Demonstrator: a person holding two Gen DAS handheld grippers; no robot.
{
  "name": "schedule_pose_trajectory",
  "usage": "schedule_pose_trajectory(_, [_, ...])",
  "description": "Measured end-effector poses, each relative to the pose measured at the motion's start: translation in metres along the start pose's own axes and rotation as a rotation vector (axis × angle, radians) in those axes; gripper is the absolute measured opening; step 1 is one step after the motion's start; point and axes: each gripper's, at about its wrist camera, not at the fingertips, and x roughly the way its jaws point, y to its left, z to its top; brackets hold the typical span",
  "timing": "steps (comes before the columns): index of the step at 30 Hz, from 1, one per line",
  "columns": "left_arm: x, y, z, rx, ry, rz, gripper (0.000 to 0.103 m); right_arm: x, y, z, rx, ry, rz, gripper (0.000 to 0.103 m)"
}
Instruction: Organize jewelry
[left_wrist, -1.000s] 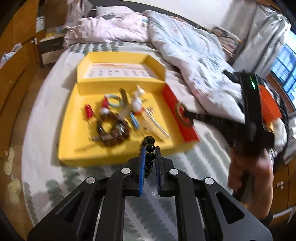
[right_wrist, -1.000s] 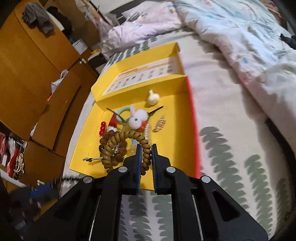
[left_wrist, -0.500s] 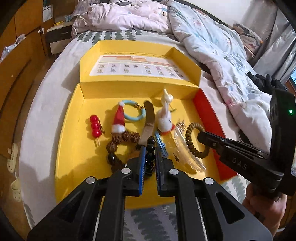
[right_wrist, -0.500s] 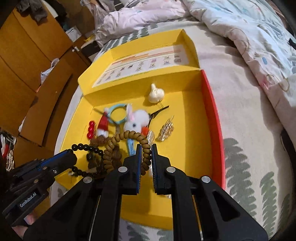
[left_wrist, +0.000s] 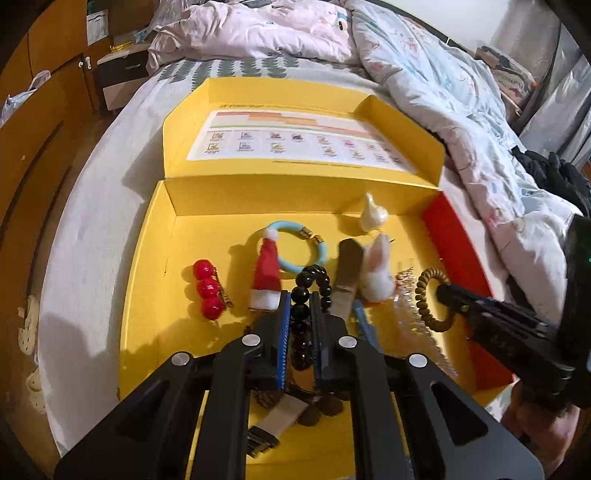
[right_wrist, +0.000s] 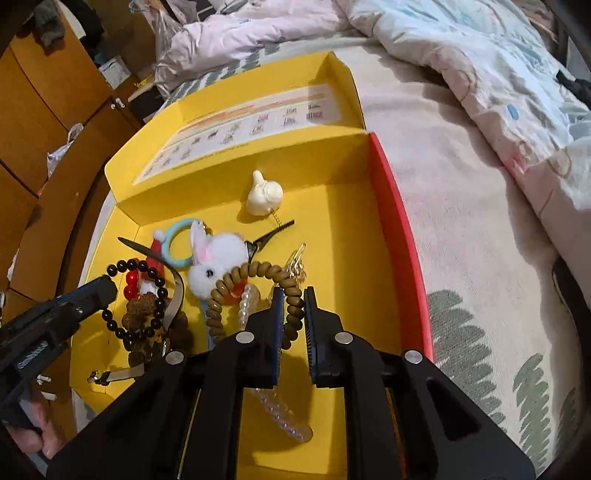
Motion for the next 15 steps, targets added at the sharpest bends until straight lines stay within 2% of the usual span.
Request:
schedule_pose_trajectory(3, [-0.002, 0.004, -0.001, 0.007, 0.001, 0.023, 0.023, -0.004, 0.003, 0.001, -0.026, -0.014, -0.004, 0.020])
schedule_pose_trajectory(4, [-0.007, 0.006, -0.001, 0.002, -0.008, 0.025, 0.031, -0.006, 0.003, 0.001, -0.027, -0.017, -0.005, 0.020])
schedule_pose_trajectory(5, [-0.010, 0.007, -0.002, -0.001, -0.016, 0.032, 0.045, -0.008, 0.001, 0.002, -0.025, -0.023, -0.004, 0.020])
schedule_pose_trajectory(7, [-0.025, 0.008, -0.004, 0.006, -0.062, 0.062, 0.059, -0.016, -0.005, 0.004, -0.002, -0.040, 0.004, 0.021])
schedule_pose_trajectory(12, [-0.055, 0.001, -0.020, 0.034, -0.149, 0.136, 0.073, -0.034, -0.012, 0.003, 0.029, -0.062, 0.031, 0.022])
schedule_pose_trajectory(14, [-0.066, -0.008, -0.037, 0.062, -0.187, 0.184, 0.083, -0.041, -0.009, -0.002, 0.014, -0.057, 0.026, 0.025])
schedule_pose_trajectory(15, [-0.067, -0.012, -0.043, 0.075, -0.199, 0.203, 0.085, -0.044, -0.006, -0.005, 0.007, -0.054, 0.011, 0.032])
